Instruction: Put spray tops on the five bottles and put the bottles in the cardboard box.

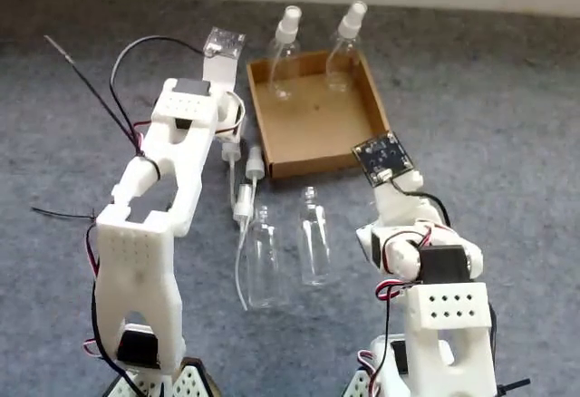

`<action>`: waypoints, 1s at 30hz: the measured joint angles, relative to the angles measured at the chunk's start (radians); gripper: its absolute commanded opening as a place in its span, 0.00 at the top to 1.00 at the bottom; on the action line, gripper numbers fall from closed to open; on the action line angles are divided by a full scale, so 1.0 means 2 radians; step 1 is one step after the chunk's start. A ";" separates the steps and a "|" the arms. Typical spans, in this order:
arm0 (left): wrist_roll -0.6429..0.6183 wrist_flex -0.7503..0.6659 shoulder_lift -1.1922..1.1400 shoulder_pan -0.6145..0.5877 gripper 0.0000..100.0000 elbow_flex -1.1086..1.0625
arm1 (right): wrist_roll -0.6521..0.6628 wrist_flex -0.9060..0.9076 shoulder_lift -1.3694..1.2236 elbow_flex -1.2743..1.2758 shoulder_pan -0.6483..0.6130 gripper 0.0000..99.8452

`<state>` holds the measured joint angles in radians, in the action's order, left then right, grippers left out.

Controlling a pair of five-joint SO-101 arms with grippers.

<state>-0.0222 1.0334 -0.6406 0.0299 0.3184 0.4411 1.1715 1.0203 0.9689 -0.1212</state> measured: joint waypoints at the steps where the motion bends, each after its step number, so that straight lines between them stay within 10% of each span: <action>1: -0.001 0.000 -0.008 0.000 0.86 0.003 | 0.000 0.000 0.000 0.000 0.000 0.94; 18: -0.001 0.068 -0.012 -0.009 0.95 0.034 | 0.000 0.000 0.000 0.001 0.000 0.94; 30: -0.001 0.189 0.225 -0.033 0.95 0.065 | 0.000 0.000 0.000 0.001 0.000 0.94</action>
<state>-0.0238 1.4108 -0.1910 -0.0361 0.4488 0.4411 1.1715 1.0203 0.9705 -0.1212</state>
